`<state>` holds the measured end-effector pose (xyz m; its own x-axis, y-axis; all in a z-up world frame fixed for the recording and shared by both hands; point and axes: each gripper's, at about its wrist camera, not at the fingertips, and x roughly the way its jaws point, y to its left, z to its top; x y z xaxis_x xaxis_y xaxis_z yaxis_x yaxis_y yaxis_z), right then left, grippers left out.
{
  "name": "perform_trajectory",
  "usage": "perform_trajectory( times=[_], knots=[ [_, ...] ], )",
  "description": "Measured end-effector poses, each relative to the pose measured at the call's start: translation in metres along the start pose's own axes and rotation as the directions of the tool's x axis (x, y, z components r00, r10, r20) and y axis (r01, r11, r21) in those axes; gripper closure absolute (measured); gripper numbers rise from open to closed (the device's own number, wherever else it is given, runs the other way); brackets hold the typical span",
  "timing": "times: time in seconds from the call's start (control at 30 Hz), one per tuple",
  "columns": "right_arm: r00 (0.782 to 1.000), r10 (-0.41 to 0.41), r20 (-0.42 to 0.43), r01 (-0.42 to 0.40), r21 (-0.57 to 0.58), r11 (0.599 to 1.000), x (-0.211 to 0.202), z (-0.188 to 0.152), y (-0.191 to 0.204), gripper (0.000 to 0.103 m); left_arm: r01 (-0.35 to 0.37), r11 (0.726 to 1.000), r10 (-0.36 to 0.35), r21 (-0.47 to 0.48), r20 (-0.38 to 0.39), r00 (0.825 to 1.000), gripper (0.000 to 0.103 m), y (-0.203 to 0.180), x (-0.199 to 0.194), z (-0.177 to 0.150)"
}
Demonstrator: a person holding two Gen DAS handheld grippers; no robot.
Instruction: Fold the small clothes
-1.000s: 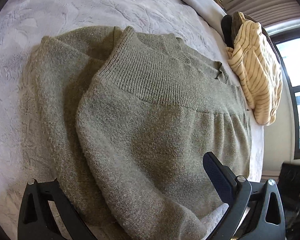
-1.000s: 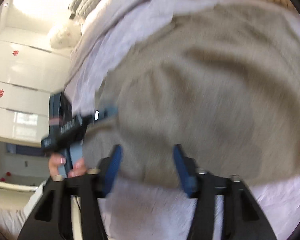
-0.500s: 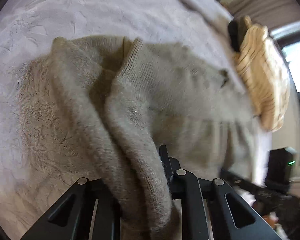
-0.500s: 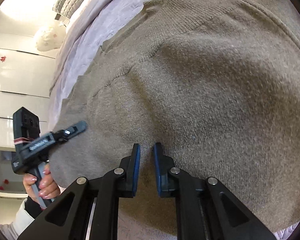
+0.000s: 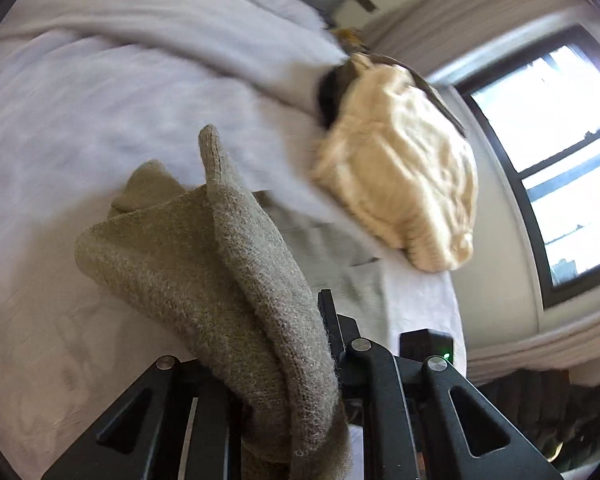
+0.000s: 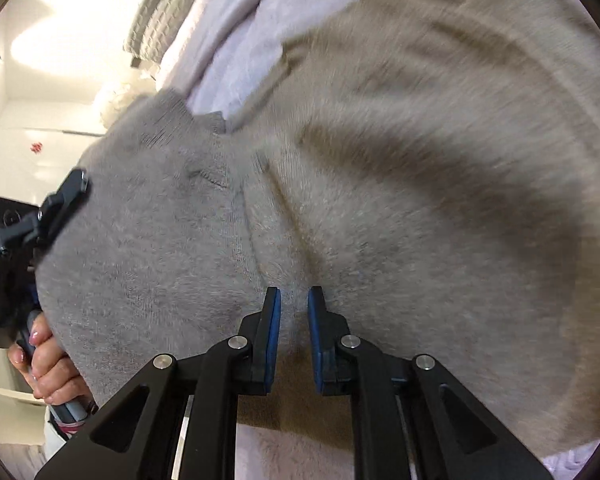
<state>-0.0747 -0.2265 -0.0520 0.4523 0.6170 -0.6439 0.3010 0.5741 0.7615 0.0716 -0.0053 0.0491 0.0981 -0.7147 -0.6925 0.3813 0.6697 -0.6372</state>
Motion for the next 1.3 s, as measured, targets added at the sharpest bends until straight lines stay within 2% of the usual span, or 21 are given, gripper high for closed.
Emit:
perform_trajectory(
  times=[0.13,0.23,0.33,0.4,0.43,0.47,0.53,0.57,0.67,0.73,0.87,0.93,1.0,1.03,1.07,1.13,1.23,1.3],
  knots=[
    [0.996,0.038,0.078,-0.042,0.046,0.998,-0.040,0.006,-0.023,0.089,0.001,0.995,0.004,0.096,-0.052,0.999,0.085,-0.051,0.043,0.006],
    [0.993,0.044,0.114,-0.054,0.089,0.995,-0.057,0.007,-0.043,0.086,-0.050,0.976,0.074,0.212,-0.107,0.991,0.085,-0.090,0.091,0.000],
    [0.991,0.032,0.127,-0.051,0.148,0.988,-0.069,0.003,-0.071,0.083,-0.121,0.949,0.171,0.291,-0.154,0.973,0.085,-0.109,0.138,-0.015],
    [0.990,0.047,0.130,-0.070,0.176,0.982,-0.067,0.001,-0.079,0.083,-0.149,0.941,0.211,0.303,-0.183,0.960,0.076,-0.110,0.158,-0.024],
    [0.989,0.061,0.134,-0.086,0.188,0.978,-0.069,-0.001,-0.085,0.083,-0.138,0.948,0.200,0.286,-0.199,0.959,0.064,-0.109,0.165,-0.028],
    [0.988,0.067,0.136,-0.092,0.190,0.977,-0.069,-0.002,-0.087,0.084,-0.118,0.958,0.173,0.260,-0.201,0.964,0.049,-0.109,0.166,-0.030],
    [0.987,0.079,0.138,-0.105,0.193,0.976,-0.068,-0.002,-0.091,0.086,-0.085,0.970,0.129,0.229,-0.189,0.973,0.039,-0.112,0.164,-0.031],
    [0.987,0.083,0.138,-0.110,0.197,0.974,-0.071,-0.001,-0.094,0.086,-0.072,0.970,0.117,0.233,-0.185,0.976,0.039,-0.117,0.165,-0.032],
    [0.984,0.096,0.150,-0.127,0.210,0.969,-0.068,0.004,-0.098,0.086,-0.081,0.949,0.142,0.305,-0.185,0.972,0.039,-0.134,0.168,-0.034],
    [0.982,0.101,0.162,-0.135,0.217,0.967,-0.070,0.005,-0.099,0.086,-0.058,0.941,0.123,0.334,-0.176,0.977,0.039,-0.142,0.162,-0.037],
    [0.973,0.127,0.191,-0.174,0.256,0.951,-0.077,0.008,-0.110,0.085,-0.006,0.950,0.051,0.313,-0.135,0.989,0.039,-0.144,0.140,-0.031],
    [0.968,0.142,0.206,-0.197,0.281,0.939,-0.083,0.008,-0.118,0.085,-0.022,0.952,0.058,0.306,-0.110,0.992,0.039,-0.142,0.132,-0.029],
    [0.955,0.175,0.239,-0.245,0.306,0.920,-0.091,0.008,-0.127,0.084,-0.072,0.952,0.096,0.299,-0.064,0.993,0.039,-0.132,0.120,-0.028],
    [0.949,0.190,0.253,-0.266,0.314,0.912,-0.093,0.009,-0.130,0.076,-0.101,0.951,0.120,0.293,-0.048,0.992,0.039,-0.125,0.115,-0.029],
    [0.934,0.218,0.281,-0.308,0.330,0.892,-0.097,0.010,-0.136,0.062,-0.140,0.950,0.154,0.280,-0.029,0.988,0.039,-0.115,0.109,-0.028],
    [0.897,0.277,0.344,-0.400,0.366,0.840,-0.102,0.013,-0.148,0.046,-0.212,0.945,0.221,0.251,-0.007,0.975,0.039,-0.093,0.099,-0.029],
    [0.843,0.383,0.376,-0.518,0.380,0.767,-0.099,0.026,-0.159,0.044,-0.296,0.939,0.304,0.175,-0.024,0.952,0.039,-0.050,0.086,-0.032],
    [0.843,0.411,0.348,-0.526,0.368,0.767,-0.095,0.037,-0.157,0.044,-0.331,0.933,0.339,0.141,-0.037,0.940,0.039,-0.028,0.082,-0.036]
  ],
)
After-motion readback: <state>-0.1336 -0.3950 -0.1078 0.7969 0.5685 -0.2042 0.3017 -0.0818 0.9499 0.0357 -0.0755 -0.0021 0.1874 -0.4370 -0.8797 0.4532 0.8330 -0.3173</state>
